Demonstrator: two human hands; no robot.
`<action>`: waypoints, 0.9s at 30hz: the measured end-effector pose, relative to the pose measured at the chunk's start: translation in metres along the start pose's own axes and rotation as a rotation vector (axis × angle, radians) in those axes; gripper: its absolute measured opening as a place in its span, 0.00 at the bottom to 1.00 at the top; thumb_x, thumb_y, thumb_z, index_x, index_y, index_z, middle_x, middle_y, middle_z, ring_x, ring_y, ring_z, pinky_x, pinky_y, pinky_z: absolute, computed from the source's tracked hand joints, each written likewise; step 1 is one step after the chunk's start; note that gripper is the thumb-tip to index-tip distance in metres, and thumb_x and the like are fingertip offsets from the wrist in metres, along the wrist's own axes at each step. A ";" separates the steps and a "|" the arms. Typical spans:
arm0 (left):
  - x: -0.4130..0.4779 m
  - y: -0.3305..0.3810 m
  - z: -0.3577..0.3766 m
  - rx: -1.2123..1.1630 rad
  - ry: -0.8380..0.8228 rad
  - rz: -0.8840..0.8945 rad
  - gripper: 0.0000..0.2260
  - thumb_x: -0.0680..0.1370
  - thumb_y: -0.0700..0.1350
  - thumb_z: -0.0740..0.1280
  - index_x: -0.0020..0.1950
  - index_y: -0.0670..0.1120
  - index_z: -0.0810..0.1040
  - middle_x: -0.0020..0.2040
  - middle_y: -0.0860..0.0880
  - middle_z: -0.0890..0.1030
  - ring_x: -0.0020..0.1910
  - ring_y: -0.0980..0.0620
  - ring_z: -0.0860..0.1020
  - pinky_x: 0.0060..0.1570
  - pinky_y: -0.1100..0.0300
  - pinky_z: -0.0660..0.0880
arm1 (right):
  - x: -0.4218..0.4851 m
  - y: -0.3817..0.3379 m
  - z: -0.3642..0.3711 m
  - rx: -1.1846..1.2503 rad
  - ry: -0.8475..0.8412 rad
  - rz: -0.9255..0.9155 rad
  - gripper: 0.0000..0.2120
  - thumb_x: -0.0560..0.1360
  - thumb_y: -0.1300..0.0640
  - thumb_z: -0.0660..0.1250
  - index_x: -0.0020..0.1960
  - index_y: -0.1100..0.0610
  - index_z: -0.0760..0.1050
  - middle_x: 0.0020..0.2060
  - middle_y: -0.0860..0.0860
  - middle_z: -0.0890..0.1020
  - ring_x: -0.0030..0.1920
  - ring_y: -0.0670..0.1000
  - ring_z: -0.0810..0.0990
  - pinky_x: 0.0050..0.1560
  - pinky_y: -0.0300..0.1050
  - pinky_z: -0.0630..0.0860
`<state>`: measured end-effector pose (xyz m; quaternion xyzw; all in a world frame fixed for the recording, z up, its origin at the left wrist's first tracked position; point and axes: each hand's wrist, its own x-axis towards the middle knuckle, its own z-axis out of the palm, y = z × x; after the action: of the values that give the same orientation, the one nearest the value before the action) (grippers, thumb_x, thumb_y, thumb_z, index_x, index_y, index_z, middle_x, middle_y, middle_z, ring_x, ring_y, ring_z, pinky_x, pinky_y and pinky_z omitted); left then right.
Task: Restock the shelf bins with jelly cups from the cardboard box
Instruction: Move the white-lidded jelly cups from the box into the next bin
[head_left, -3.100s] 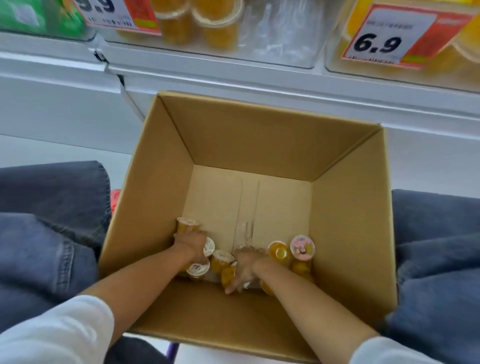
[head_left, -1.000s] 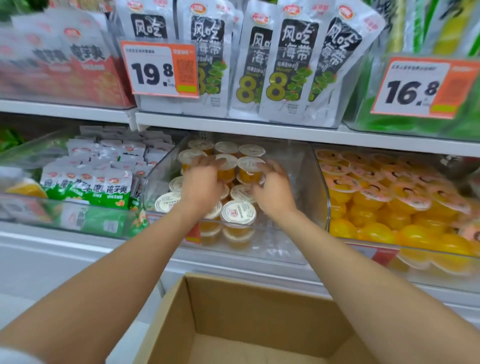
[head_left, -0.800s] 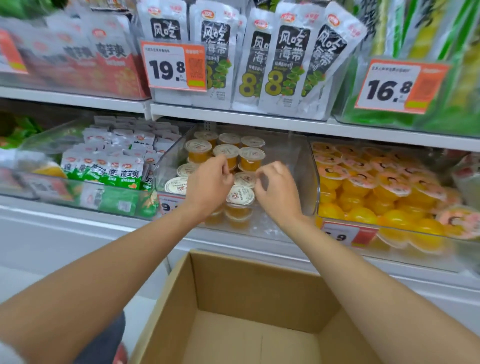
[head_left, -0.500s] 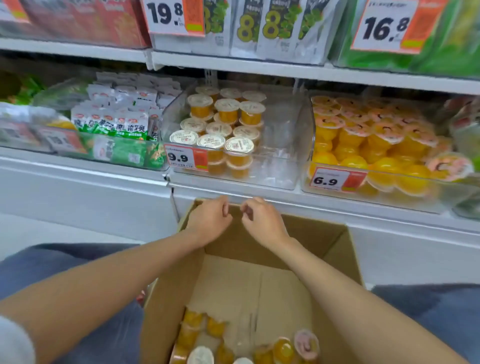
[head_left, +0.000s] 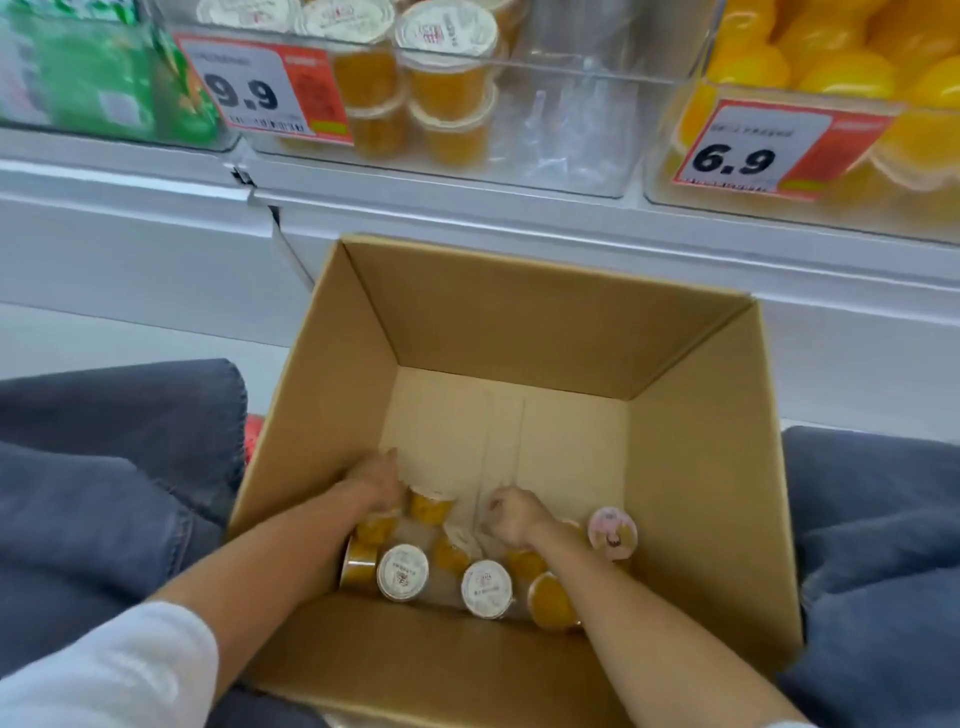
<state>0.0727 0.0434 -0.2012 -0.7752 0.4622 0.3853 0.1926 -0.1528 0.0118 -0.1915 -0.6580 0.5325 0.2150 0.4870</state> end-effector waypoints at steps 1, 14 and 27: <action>0.003 0.000 0.006 -0.042 0.008 -0.006 0.24 0.78 0.52 0.62 0.72 0.47 0.65 0.70 0.44 0.71 0.67 0.44 0.71 0.67 0.51 0.69 | 0.003 -0.004 0.007 0.051 -0.014 -0.007 0.19 0.74 0.54 0.67 0.64 0.56 0.75 0.61 0.53 0.79 0.59 0.54 0.78 0.60 0.45 0.75; 0.006 -0.005 0.027 -0.347 0.059 -0.003 0.08 0.76 0.43 0.67 0.44 0.49 0.67 0.47 0.49 0.75 0.45 0.51 0.72 0.43 0.62 0.67 | 0.042 -0.040 0.050 0.357 0.070 0.014 0.25 0.76 0.54 0.69 0.71 0.54 0.69 0.64 0.51 0.77 0.60 0.53 0.78 0.58 0.41 0.74; -0.051 0.033 -0.054 -0.648 0.307 0.104 0.20 0.69 0.43 0.75 0.56 0.45 0.69 0.50 0.47 0.79 0.44 0.50 0.77 0.41 0.59 0.73 | -0.021 -0.064 -0.038 0.227 0.523 -0.344 0.18 0.74 0.56 0.72 0.63 0.55 0.78 0.60 0.51 0.71 0.59 0.49 0.74 0.62 0.34 0.66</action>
<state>0.0531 0.0209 -0.1257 -0.8202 0.3785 0.4000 -0.1549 -0.1108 -0.0132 -0.1319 -0.7128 0.5412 -0.1074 0.4330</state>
